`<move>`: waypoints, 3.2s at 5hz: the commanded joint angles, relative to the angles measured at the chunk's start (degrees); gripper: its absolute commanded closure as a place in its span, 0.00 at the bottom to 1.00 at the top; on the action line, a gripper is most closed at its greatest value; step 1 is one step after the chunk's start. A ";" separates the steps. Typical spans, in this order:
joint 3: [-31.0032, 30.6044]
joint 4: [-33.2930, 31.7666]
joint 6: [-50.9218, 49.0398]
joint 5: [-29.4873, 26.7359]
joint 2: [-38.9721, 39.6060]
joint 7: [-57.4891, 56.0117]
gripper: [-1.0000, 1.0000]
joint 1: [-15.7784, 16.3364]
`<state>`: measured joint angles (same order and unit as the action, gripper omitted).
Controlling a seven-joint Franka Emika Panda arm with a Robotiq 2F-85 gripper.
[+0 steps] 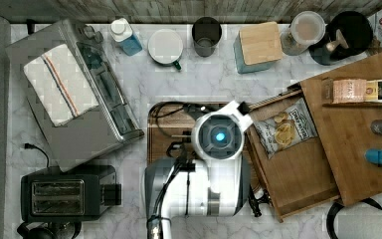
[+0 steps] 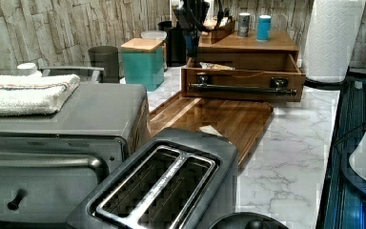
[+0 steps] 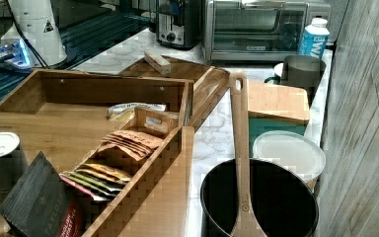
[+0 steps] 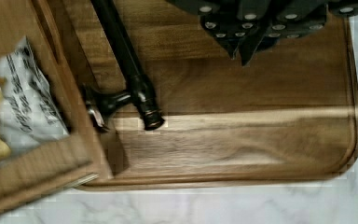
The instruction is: Close the drawer.
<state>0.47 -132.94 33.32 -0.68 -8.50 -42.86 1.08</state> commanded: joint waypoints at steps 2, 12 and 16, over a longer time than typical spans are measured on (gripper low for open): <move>3.63 -13.08 6.07 10.26 -7.02 -23.99 1.00 -2.06; 8.49 -20.11 19.86 8.67 2.26 -29.43 1.00 -2.64; 11.50 -12.57 24.55 2.29 6.16 -44.23 1.00 -6.55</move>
<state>10.09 -154.21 56.99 4.75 -3.66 -81.86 -3.76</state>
